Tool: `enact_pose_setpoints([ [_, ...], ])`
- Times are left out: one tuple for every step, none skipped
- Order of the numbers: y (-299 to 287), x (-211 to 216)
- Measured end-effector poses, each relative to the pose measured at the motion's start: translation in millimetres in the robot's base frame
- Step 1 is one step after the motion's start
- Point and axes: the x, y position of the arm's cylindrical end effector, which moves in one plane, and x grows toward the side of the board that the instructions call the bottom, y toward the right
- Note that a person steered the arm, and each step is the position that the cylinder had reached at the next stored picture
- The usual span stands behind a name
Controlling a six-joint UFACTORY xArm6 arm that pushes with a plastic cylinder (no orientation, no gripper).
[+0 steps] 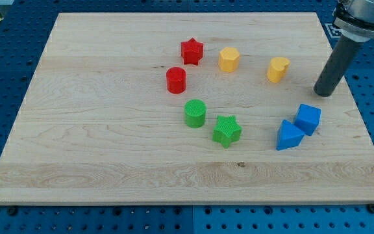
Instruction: Point your arm at the yellow hexagon
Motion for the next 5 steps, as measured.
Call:
enact_pose_setpoints([
  [-13.0, -2.1],
  [-20.5, 2.0],
  [-62.6, 1.9],
  [-106.5, -2.4],
  [-137.7, -31.5],
])
